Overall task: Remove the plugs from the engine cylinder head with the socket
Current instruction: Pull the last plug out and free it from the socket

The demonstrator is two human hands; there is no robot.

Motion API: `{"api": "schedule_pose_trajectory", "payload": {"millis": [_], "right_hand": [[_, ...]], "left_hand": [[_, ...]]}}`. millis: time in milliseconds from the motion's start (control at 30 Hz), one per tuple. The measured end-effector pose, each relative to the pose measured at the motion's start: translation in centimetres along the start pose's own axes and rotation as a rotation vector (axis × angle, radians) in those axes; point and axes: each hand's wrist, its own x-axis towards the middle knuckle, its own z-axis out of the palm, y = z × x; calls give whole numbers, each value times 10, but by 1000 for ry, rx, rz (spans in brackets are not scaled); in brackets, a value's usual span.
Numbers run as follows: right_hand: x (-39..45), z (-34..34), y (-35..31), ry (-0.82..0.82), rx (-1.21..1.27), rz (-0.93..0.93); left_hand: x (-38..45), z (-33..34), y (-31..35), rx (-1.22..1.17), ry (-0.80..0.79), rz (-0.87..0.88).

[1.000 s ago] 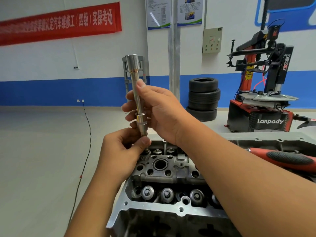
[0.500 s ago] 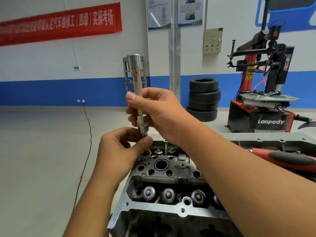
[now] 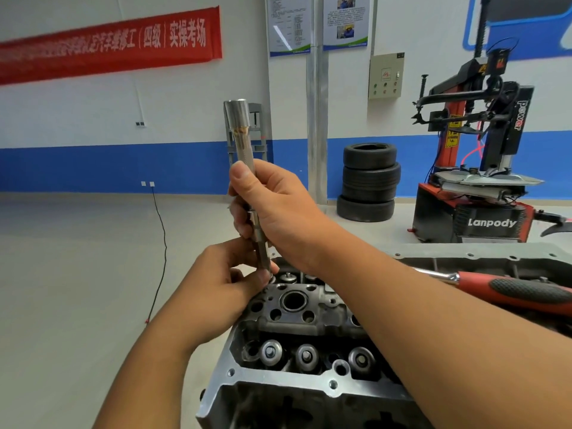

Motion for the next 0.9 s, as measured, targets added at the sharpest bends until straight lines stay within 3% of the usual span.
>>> {"api": "schedule_pose_trajectory", "payload": {"millis": [367, 633, 900], "right_hand": [[4, -6, -9, 200, 148, -28], [8, -12, -4, 387, 169, 64], [8, -13, -3, 432, 143, 74]], "left_hand": [[8, 10, 3, 199, 247, 5], [10, 6, 12, 323, 111, -85], [16, 7, 17, 376, 95, -104]]}}
